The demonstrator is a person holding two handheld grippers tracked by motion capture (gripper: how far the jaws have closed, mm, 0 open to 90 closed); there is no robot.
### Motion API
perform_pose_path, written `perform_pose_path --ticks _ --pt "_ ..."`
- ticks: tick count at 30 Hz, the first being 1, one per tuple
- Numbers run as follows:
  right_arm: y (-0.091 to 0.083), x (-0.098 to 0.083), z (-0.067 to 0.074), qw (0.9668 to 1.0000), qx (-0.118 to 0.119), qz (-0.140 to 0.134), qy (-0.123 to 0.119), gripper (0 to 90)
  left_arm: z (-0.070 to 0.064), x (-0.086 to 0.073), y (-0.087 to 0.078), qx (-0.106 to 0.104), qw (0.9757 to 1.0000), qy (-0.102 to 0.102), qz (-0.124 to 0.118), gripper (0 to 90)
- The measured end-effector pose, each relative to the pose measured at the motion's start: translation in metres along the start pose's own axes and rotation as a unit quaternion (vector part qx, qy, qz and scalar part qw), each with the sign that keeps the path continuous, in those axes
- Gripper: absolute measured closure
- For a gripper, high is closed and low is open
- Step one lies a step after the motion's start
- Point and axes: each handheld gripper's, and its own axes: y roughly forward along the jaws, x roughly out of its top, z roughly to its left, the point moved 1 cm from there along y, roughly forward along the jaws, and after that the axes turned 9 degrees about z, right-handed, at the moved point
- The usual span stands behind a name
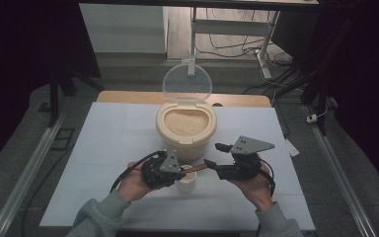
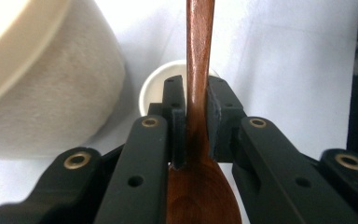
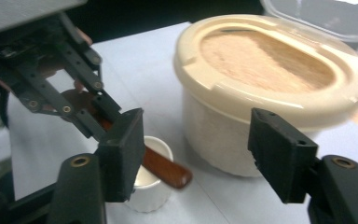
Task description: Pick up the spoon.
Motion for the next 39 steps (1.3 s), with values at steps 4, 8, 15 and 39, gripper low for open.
perform_pose_path --ticks 4,8,15,39 --pt "-0.001 -0.009 -0.003 0.9990 0.007 -0.014 0.041 32.2 0.002 -0.002 -0.006 0.015 0.9995 -0.012 -0.024 78.2" --pt "0.002 -0.017 -0.004 0.9978 0.007 -0.018 0.064 31.2 0.003 -0.004 -0.008 0.019 0.9991 -0.019 -0.034 78.3" --pt "0.016 -0.020 0.005 0.9967 0.021 -0.009 0.078 30.9 0.003 -0.004 -0.010 0.030 0.9978 -0.029 -0.050 78.3" --pt "0.035 -0.021 0.017 0.9806 0.042 -0.058 0.182 52.1 -0.004 -0.001 -0.002 0.037 0.9974 -0.025 -0.057 78.3"
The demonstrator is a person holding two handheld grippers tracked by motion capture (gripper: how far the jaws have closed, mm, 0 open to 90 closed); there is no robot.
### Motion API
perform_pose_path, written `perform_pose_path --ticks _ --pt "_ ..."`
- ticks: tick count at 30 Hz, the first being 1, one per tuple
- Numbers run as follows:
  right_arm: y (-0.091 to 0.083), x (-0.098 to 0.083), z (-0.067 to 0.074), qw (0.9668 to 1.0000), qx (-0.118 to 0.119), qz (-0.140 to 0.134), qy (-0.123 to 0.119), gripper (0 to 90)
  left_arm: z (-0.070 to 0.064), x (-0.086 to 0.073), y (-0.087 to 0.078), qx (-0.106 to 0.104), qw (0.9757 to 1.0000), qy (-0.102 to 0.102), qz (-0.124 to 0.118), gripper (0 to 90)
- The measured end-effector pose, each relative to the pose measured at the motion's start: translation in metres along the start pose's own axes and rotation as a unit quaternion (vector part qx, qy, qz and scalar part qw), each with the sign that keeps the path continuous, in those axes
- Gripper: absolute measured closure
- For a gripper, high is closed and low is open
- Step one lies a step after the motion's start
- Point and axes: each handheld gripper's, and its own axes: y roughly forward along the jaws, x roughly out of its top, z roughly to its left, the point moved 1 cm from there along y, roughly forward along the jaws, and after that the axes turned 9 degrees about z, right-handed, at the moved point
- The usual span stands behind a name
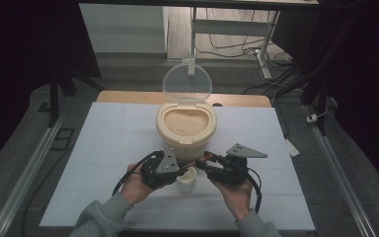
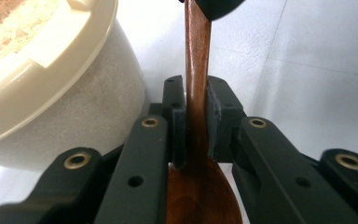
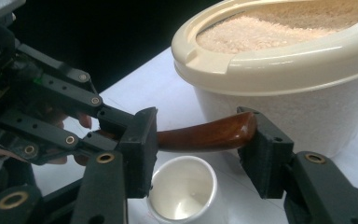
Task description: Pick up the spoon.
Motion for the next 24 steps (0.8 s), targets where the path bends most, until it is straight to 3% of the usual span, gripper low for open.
perform_pose_path --ticks 9,17,21,24 --pt "0.0001 0.0030 0.0007 0.9997 0.022 -0.003 0.004 61.2 0.0006 -0.0010 0.0003 0.003 1.0000 0.004 0.008 78.5" --pt "-0.0051 0.0074 0.0026 0.9977 0.064 -0.020 0.001 75.2 -0.0006 -0.0011 0.0002 0.003 1.0000 0.006 0.006 79.1" --pt "-0.0049 0.0084 0.0028 0.9951 0.095 -0.026 -0.005 81.5 -0.0016 -0.0014 0.0010 0.005 0.9999 0.012 0.010 79.1" --pt "-0.0048 0.0089 0.0033 0.9945 0.100 -0.027 -0.010 82.2 -0.0017 -0.0014 0.0014 0.005 0.9999 0.012 0.009 79.1"
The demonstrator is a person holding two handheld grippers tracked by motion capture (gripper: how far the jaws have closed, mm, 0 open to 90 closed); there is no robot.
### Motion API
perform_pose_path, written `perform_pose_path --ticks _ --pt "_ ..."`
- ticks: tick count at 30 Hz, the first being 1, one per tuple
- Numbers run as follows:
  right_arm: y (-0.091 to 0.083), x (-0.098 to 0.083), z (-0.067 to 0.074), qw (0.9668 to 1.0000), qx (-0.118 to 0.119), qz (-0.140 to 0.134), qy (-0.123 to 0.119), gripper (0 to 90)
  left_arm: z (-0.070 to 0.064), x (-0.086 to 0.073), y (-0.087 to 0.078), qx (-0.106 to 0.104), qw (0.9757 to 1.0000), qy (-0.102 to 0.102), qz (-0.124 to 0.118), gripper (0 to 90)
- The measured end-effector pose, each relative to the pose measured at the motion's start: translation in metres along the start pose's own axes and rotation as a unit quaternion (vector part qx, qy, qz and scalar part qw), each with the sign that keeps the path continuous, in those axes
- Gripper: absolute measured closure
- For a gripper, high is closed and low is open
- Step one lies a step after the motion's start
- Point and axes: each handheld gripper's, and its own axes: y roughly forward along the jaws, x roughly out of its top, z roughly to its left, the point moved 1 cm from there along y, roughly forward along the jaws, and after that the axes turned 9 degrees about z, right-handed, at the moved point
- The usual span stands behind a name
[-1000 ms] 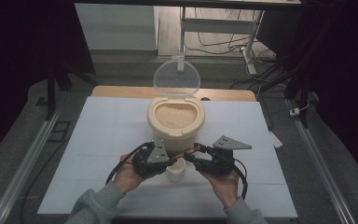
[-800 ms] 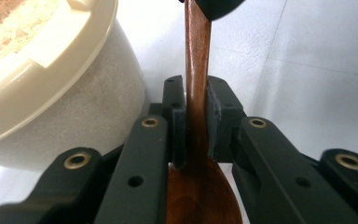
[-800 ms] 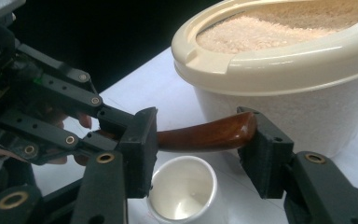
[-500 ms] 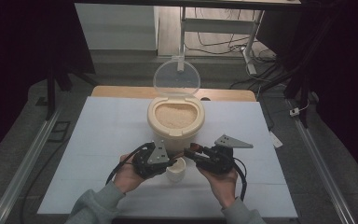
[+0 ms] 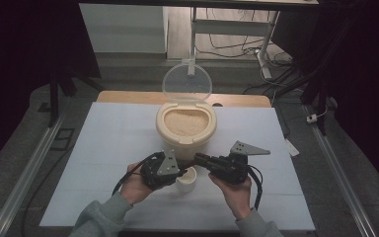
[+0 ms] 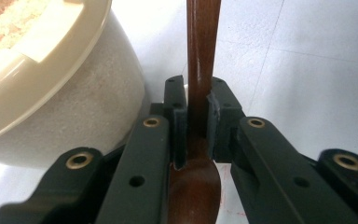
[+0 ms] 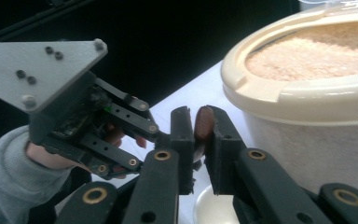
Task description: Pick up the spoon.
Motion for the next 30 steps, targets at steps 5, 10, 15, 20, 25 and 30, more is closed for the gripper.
perform_pose_path --ticks 5,10,15,20,25,30 --pt "0.000 -0.001 -0.001 0.9999 0.007 -0.008 -0.002 82.5 0.000 0.000 -0.001 0.000 1.0000 0.000 -0.005 79.1" --pt "-0.001 -0.001 -0.001 0.9996 0.017 -0.024 -0.007 82.6 0.003 -0.005 -0.004 -0.010 0.9994 -0.024 -0.024 75.2" --pt "-0.008 0.001 -0.002 0.9988 0.017 -0.044 -0.010 82.7 0.010 -0.012 -0.011 -0.019 0.9969 -0.058 -0.049 52.1" --pt "-0.015 0.004 -0.006 0.9982 0.014 -0.057 -0.015 82.6 0.014 -0.024 -0.020 -0.018 0.9927 -0.097 -0.069 34.9" --pt "-0.024 0.007 -0.006 0.9974 0.007 -0.069 -0.019 82.6 0.018 -0.047 -0.029 -0.014 0.9883 -0.131 -0.077 28.9" --pt "-0.032 0.009 -0.008 0.9967 0.000 -0.077 -0.026 82.6 0.023 -0.073 -0.032 -0.010 0.9841 -0.163 -0.069 26.7"
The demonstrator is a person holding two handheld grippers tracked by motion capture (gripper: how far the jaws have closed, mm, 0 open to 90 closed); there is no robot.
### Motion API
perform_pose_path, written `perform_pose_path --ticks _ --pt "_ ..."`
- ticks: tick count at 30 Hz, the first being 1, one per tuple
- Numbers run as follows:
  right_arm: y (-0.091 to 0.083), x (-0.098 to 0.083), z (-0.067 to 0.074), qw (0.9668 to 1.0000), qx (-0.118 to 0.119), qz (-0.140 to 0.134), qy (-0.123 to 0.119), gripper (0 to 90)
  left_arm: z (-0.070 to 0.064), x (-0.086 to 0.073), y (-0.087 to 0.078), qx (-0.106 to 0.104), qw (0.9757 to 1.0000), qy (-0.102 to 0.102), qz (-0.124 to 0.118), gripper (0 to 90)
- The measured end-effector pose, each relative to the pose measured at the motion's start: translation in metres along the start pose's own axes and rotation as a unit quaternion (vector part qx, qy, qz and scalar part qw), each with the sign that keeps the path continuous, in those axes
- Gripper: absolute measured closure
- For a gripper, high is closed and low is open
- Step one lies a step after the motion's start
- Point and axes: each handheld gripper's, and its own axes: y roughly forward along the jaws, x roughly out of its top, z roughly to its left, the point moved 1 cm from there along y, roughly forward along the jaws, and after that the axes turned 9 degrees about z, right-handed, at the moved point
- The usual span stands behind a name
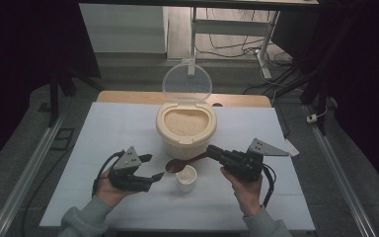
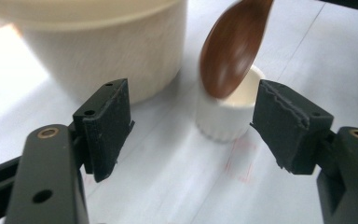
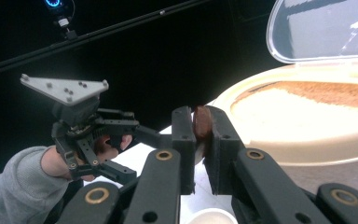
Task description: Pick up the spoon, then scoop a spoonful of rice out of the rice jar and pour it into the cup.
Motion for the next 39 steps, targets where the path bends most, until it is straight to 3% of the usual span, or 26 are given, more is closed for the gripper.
perform_pose_path --ticks 6,15,25,39 --pt "-0.007 0.003 -0.004 1.0000 -0.002 -0.006 -0.005 82.6 0.008 -0.018 -0.006 0.011 0.9998 -0.016 0.006 25.8" --pt "-0.015 0.010 -0.003 0.9997 -0.005 -0.022 -0.013 82.6 0.024 -0.063 -0.018 0.041 0.9977 -0.050 0.021 25.5" --pt "-0.026 0.016 -0.007 0.9991 -0.015 -0.038 -0.015 82.6 0.037 -0.088 -0.028 0.045 0.9950 -0.086 0.024 25.0" --pt "-0.037 0.024 -0.009 0.9976 -0.024 -0.063 -0.018 82.6 0.040 -0.094 -0.023 0.044 0.9943 -0.091 0.034 23.8"
